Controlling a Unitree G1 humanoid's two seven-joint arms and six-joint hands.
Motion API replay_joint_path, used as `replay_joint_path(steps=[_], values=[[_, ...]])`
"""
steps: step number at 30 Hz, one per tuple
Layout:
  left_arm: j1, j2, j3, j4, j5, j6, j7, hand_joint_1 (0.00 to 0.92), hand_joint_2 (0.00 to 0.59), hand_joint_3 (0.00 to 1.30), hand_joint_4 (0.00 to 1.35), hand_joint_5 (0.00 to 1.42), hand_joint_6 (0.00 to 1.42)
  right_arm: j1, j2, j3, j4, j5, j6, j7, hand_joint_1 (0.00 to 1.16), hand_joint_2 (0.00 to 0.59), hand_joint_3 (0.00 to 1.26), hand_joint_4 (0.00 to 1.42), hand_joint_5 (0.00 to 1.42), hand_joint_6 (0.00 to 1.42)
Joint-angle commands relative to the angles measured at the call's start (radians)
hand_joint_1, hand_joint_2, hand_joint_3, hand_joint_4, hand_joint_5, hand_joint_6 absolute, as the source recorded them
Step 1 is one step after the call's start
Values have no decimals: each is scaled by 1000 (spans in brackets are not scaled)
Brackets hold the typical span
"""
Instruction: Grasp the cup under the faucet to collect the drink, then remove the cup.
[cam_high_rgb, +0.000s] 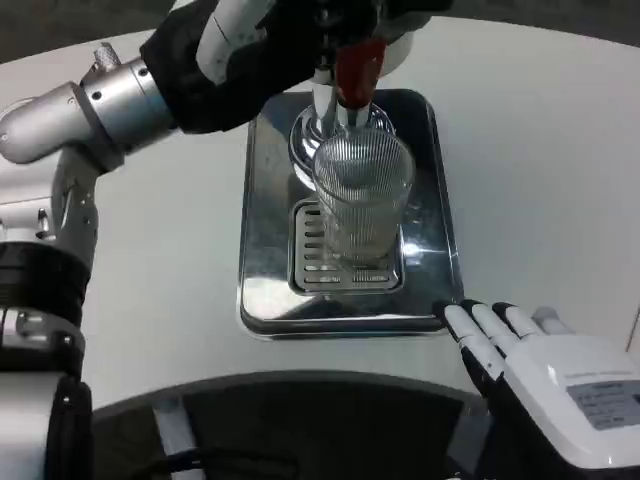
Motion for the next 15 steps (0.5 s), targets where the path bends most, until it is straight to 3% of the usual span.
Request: replay_joint_path(steps=[1,9,15], values=[[-54,-12,-17,30,29,-42,-32,0,45,4,0,60,14,11,4,-1,-9,-2,-11,-6,651,353,0,0,0,0],[-89,-5,-38,73,70,-122,-64,0,45,16,0,76,22,-2,7,-13,6,10,-5,-18,651,353,0,0,0,0],[-87,9,-55,95,108,-185,-76,0,46,26,0,92,24,-51,6,-46,39,36,12,-46,649,351,0,0,0,0]])
